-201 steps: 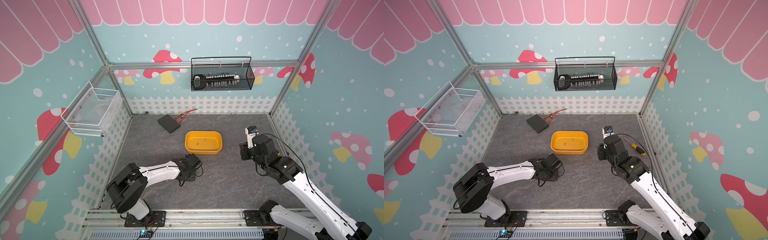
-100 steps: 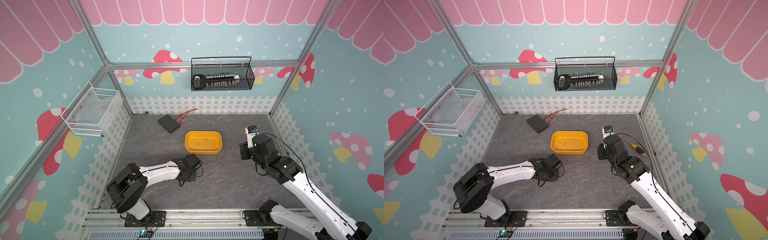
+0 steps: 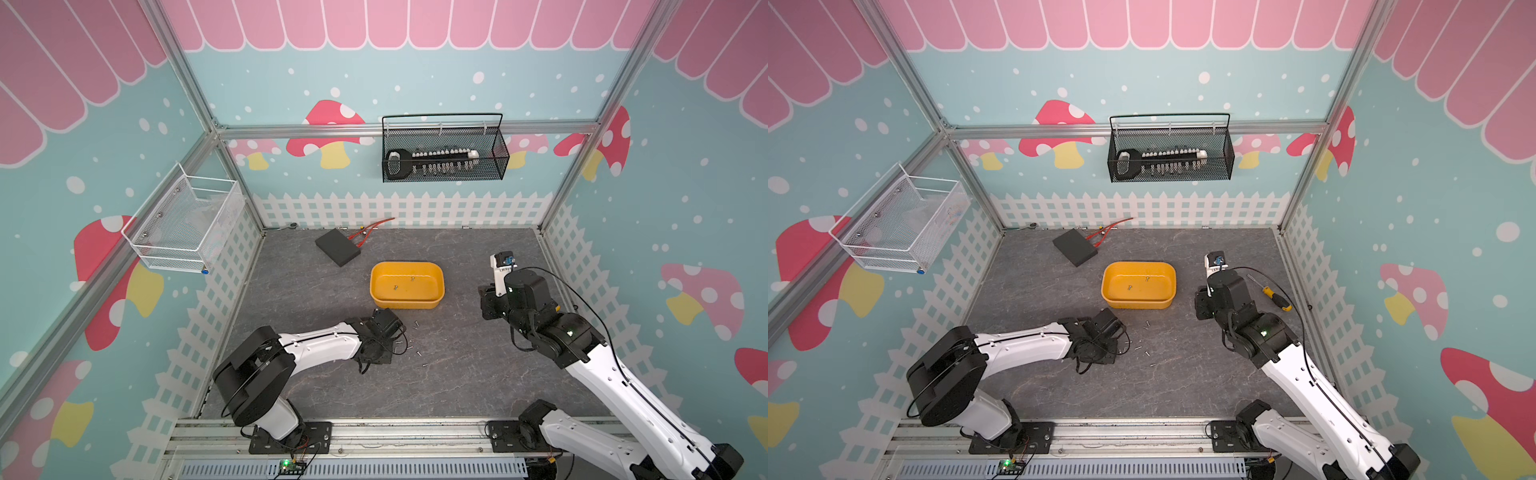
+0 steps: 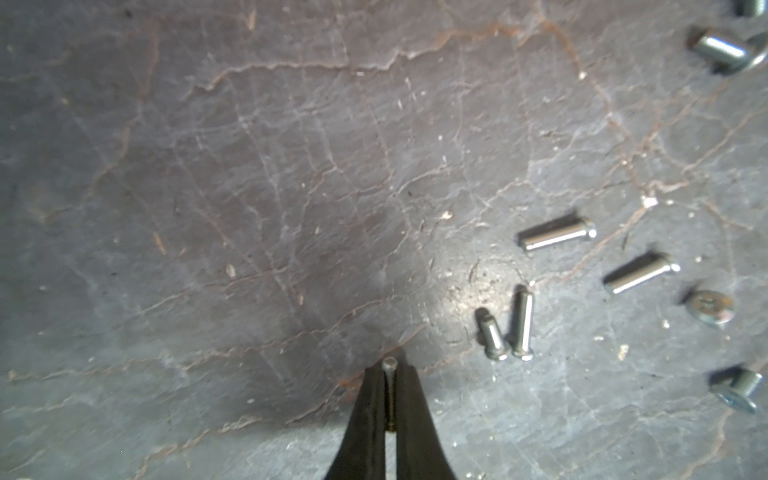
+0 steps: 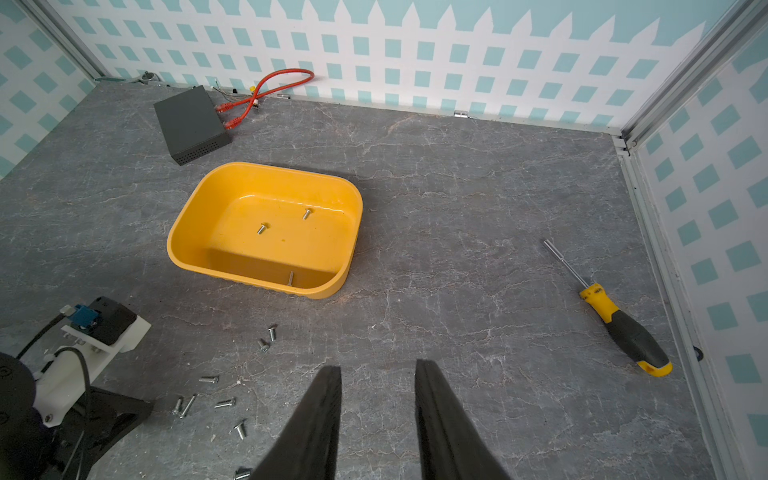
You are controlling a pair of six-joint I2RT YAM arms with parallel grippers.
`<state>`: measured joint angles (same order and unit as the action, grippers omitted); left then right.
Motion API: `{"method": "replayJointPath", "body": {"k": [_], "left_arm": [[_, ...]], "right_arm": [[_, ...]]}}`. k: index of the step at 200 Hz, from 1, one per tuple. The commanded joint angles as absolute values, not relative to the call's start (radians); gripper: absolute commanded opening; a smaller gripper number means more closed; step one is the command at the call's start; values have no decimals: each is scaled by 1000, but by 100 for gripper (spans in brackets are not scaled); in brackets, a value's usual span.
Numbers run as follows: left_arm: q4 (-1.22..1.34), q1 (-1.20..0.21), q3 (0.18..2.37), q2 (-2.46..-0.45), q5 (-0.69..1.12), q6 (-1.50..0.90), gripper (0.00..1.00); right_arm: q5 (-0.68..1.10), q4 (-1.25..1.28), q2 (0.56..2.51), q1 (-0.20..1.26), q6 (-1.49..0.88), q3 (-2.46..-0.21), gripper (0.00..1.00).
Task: Put the screws on the desktop into the storage box
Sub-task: Pick up the screw from the center of the board, then place the screw in the storage box.
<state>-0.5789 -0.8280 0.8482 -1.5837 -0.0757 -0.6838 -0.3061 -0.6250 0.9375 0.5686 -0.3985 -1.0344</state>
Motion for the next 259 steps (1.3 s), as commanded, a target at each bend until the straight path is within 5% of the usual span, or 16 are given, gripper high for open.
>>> {"method": "replayJointPath", "body": {"k": [1, 99, 192, 259], "left_arm": [[-622, -834, 895, -1557, -105, -673, 4], [-793, -829, 1248, -1545, -208, -593, 0], [-849, -722, 1867, -1995, -173, -384, 0], [-855, -699, 2089, -2279, -74, -374, 0]], "right_arm": [[-312, -603, 938, 567, -408, -1020, 36], [-303, -588, 960, 566, -402, -1025, 36], [-302, -574, 978, 567, -387, -1043, 36], [-293, -550, 1007, 566, -367, -1045, 36]]}}
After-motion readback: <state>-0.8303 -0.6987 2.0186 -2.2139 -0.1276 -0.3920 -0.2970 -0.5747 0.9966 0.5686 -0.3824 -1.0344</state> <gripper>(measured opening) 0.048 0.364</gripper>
